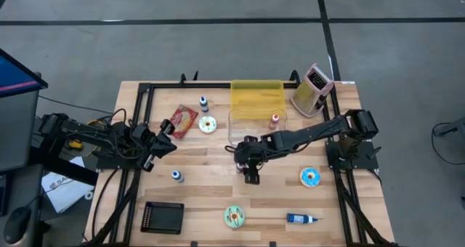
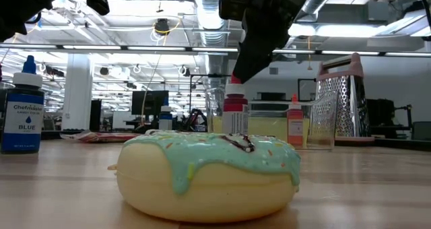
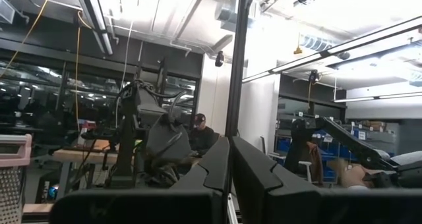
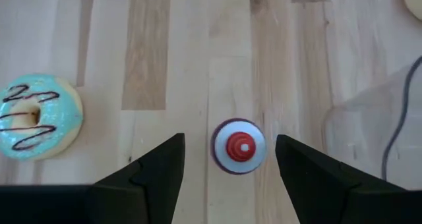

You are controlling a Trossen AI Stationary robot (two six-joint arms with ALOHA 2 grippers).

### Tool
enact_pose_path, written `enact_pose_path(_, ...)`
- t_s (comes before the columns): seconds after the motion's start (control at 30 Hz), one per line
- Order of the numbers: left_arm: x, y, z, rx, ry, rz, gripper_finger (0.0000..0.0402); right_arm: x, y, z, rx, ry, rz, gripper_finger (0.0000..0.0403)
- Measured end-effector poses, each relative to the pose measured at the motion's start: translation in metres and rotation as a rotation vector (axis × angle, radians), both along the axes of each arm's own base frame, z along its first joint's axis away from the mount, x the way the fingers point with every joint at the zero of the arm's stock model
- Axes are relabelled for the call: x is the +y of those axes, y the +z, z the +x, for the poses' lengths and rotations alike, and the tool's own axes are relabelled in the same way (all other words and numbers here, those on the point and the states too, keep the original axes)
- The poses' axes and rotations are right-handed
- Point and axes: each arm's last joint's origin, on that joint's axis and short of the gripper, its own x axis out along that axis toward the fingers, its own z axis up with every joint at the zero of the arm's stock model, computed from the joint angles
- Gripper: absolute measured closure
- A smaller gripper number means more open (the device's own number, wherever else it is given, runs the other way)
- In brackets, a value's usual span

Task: Pick & Place Food Item
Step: Put the red food coloring bottle into the transparent bin

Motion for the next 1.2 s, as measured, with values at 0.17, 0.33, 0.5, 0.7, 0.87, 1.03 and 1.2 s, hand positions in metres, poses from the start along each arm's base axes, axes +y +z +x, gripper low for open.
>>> enact_pose_path(0.17, 0.0, 0.0, 0.0, 0.0, 0.0, 0.0, 0.039, 0.001, 0.001, 0.001, -0.018, 0.009, -0.001, 0.0174)
enact_pose_path(0.33, 0.0, 0.0, 0.0, 0.0, 0.0, 0.0, 0.039, -0.002, -0.001, 0.001, -0.014, 0.01, -0.009, 0.0174)
enact_pose_path(0.5, 0.0, 0.0, 0.0, -0.001, 0.0, 0.0, 0.039, -0.004, -0.001, 0.001, -0.015, 0.009, -0.014, 0.0174)
enact_pose_path(0.7, 0.0, 0.0, 0.0, -0.001, 0.0, 0.0, 0.039, -0.005, -0.002, 0.002, -0.016, 0.004, -0.012, 0.0174)
enact_pose_path(0.87, 0.0, 0.0, 0.0, -0.005, 0.0, -0.001, 0.039, -0.004, -0.021, 0.008, 0.033, 0.011, -0.018, 0.0174)
enact_pose_path(1.03, 0.0, 0.001, 0.0, -0.007, 0.0, -0.001, 0.039, -0.004, -0.024, 0.01, 0.04, 0.026, -0.022, 0.0174)
enact_pose_path(1.2, 0.0, 0.001, 0.0, -0.007, 0.0, -0.001, 0.039, -0.008, -0.02, 0.009, 0.033, 0.02, -0.017, 0.0175)
